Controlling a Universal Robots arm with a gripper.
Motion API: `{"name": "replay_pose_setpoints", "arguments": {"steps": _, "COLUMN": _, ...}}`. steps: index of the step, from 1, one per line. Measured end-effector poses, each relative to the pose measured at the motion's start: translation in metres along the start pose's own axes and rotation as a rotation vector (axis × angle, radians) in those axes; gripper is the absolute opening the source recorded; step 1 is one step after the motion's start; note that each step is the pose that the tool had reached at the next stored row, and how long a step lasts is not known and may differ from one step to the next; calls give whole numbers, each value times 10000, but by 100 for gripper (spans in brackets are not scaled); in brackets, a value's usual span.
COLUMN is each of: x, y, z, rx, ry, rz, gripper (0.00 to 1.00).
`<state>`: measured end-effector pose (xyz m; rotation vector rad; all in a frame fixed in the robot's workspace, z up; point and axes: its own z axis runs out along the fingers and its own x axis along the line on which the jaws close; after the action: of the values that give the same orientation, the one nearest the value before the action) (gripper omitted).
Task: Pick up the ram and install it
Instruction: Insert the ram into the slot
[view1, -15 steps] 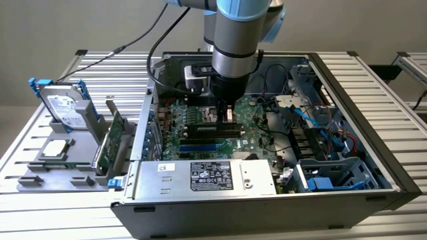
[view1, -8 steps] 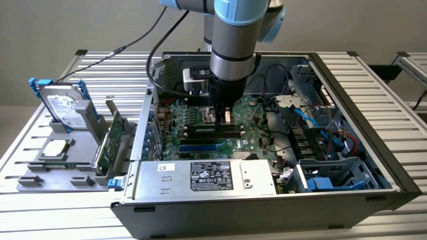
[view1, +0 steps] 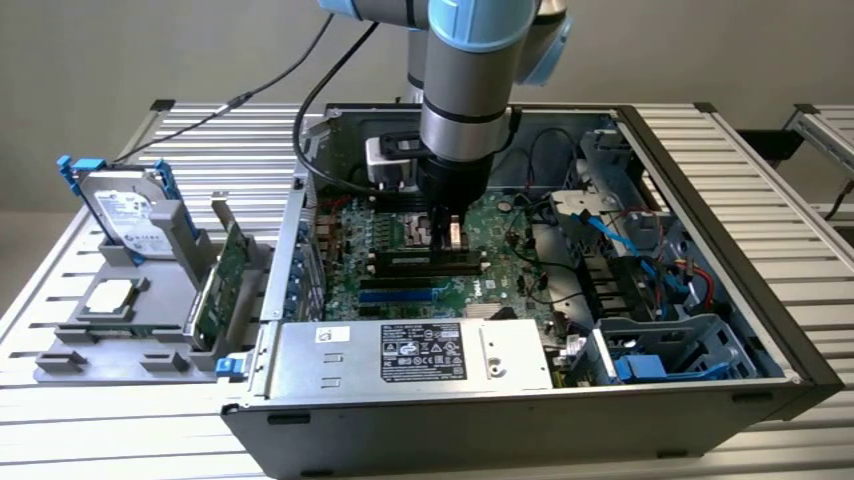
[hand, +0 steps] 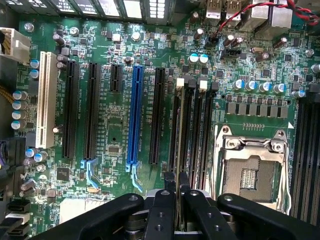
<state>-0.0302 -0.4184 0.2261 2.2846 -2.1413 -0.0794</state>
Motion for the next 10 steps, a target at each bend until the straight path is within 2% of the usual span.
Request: {"name": "replay_pose_setpoints", "arguments": {"steps": 10, "x": 0, "y": 1, "z": -26, "rx": 6, "ry": 15, "rz": 1, "gripper": 14}}
